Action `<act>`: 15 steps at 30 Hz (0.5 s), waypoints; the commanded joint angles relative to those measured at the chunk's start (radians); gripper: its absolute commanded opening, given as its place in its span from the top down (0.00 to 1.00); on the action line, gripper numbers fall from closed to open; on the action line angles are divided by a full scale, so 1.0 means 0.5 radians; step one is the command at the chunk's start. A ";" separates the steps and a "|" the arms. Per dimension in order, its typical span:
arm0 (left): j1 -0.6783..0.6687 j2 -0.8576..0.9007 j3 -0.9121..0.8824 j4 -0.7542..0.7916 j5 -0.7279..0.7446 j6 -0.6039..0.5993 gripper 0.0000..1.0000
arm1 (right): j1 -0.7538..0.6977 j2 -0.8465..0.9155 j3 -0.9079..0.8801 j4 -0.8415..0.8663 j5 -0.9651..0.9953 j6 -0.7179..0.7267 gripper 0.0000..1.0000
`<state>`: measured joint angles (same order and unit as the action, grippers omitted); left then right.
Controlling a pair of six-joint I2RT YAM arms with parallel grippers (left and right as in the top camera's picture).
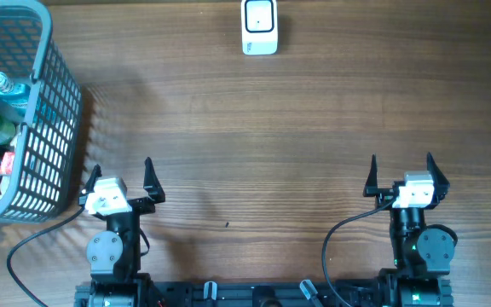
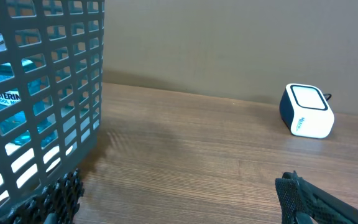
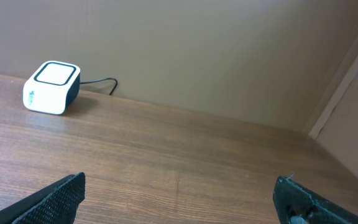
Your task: Scan the item barcode
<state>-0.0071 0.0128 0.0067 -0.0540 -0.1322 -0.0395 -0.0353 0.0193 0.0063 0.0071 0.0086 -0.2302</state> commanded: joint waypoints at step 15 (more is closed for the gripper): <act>0.011 0.163 0.336 -0.085 0.372 -0.043 0.00 | 0.008 -0.029 -0.002 0.003 0.027 -0.012 0.00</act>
<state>-0.0071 0.0387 0.0658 -0.0788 0.0288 -0.0521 -0.0353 0.0193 0.0063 0.0071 0.0086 -0.2302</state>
